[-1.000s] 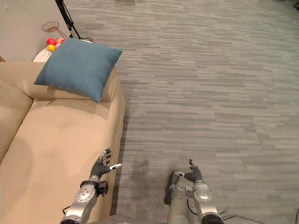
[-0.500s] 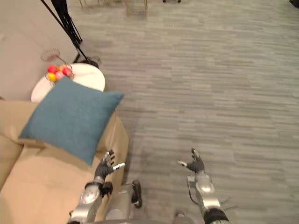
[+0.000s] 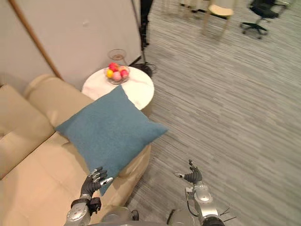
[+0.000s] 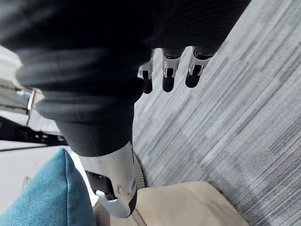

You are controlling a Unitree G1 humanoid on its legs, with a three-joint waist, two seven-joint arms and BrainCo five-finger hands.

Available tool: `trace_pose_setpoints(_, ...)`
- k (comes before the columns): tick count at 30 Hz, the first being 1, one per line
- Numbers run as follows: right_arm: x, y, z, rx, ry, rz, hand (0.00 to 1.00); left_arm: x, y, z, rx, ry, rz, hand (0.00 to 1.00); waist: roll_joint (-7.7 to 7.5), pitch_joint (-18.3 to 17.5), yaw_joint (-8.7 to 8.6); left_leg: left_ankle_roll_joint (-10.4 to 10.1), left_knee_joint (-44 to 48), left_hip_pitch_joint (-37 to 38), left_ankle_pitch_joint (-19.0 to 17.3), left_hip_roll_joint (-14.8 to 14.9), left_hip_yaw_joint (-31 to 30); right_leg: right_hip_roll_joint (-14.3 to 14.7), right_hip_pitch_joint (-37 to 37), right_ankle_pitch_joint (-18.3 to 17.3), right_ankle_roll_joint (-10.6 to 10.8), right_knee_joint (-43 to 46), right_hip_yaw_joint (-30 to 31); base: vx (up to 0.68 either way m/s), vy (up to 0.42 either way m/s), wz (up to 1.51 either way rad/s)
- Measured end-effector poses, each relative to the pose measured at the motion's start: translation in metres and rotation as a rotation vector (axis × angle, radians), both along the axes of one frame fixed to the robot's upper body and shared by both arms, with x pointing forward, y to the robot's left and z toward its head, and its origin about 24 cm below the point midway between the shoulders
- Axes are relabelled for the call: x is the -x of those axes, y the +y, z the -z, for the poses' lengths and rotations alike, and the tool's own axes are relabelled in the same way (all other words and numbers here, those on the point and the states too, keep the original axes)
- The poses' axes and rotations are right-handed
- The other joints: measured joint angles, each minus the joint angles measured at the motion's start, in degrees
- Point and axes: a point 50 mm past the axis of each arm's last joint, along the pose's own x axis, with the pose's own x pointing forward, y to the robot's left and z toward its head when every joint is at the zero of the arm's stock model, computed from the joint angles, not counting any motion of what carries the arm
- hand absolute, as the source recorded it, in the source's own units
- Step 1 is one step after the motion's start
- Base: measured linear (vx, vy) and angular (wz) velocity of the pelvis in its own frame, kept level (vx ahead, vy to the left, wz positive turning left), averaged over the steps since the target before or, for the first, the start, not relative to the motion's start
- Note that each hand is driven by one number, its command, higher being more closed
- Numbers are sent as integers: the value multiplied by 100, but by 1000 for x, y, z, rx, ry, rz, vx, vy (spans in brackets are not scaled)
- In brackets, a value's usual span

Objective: Pick up cushions and gather them together orderly.

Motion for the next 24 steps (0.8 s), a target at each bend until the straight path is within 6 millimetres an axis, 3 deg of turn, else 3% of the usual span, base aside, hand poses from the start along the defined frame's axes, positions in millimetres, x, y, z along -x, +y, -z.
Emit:
trace_pose_setpoints(2, 6, -5, 1, -3, 3, 35, 0, -8, -2, -3, 0, -22, 12, 0, -50, -7, -110, -241, 245, -164, -145, -113, -722, 130, -16, 300, 96, -771, 704, 252, -350, 234)
trace_pose_setpoints(3, 18, -15, 3, -10, 16, 102, 0, -19, -2, -9, -8, -51, 30, 0, -169, 30, -129, -510, 635, -377, -360, -367, -1335, 74, 137, 970, 132, -1104, 1087, 239, -398, 270)
trace_pose_setpoints(5, 28, -27, 3, -13, 19, 175, 0, -23, -13, -12, 24, -81, 32, 0, -35, 36, -36, -683, 743, -393, -323, -228, -1560, 101, 270, 676, -113, -743, 513, 184, -370, 196)
trace_pose_setpoints(7, 21, -29, -10, -15, -71, 201, 0, -20, -14, -12, 29, -79, 27, 0, -1, 14, -61, -903, 612, -462, -195, 7, -1493, 17, 334, 350, -323, -347, -239, 144, -390, 151)
trace_pose_setpoints(8, 20, -29, -11, -17, -75, 204, 0, -20, -14, -12, 29, -80, 27, 0, 0, 12, -62, -919, 600, -460, -183, 33, -1477, 19, 350, 350, -330, -349, -276, 89, -238, 118)
trace_pose_setpoints(9, 19, -29, -13, -32, -95, 225, 0, -21, -14, -13, 29, -82, 26, 0, 2, 9, -57, -1034, 470, -474, -88, 166, -1308, 28, 429, 352, -354, -410, -471, 67, -182, 84)
trace_pose_setpoints(11, 21, -30, -12, -49, -98, 262, 0, -21, -13, -13, 28, -85, 25, 0, -30, -19, -69, -1076, -10, -485, 131, 516, -608, 24, 631, 380, -399, -597, -795, 55, -210, 111)
trace_pose_setpoints(13, 25, -36, -11, -56, -100, 313, 0, -25, -13, -14, 27, -90, 29, 0, -91, -71, -112, -914, -392, -525, 328, 881, 935, -104, 806, 436, -480, -901, -1223, -17, -74, 99)
trace_pose_setpoints(15, 30, -40, -11, -57, -98, 349, 0, -28, -10, -16, 12, -98, 31, 0, -192, -123, -193, -905, -489, -568, 605, 1068, 2110, -266, 853, 474, -431, -1004, -1440, -32, 28, 67)
trace_pose_setpoints(16, 30, -41, -11, -58, -98, 352, 0, -28, -9, -16, 9, -99, 30, 0, -202, -129, -212, -906, -494, -574, 619, 1069, 2193, -279, 865, 490, -426, -1023, -1455, -10, 100, 57)
trace_pose_setpoints(17, 33, -42, -10, -57, -96, 364, 0, -27, 1, -17, -24, -96, 23, 0, -309, -258, -244, -864, -615, -579, 775, 1018, 2484, -313, 884, 618, -367, -1275, -1459, 16, 94, 25)
trace_pose_setpoints(19, 31, -45, -16, -48, -126, 370, 0, -27, 16, -19, -72, -91, 16, 0, -397, -318, -273, -865, -826, -536, 907, 913, 2437, -262, 1009, 840, -350, -1657, -1438, 7, 83, 15)
trace_pose_setpoints(24, 15, -66, -41, 33, -227, 355, 0, -28, 45, -27, -157, -99, -9, 0, -403, -383, -386, -883, -1340, -237, 1206, 724, 2511, -265, 1189, 1043, -350, -1966, -1098, -64, 54, -1)
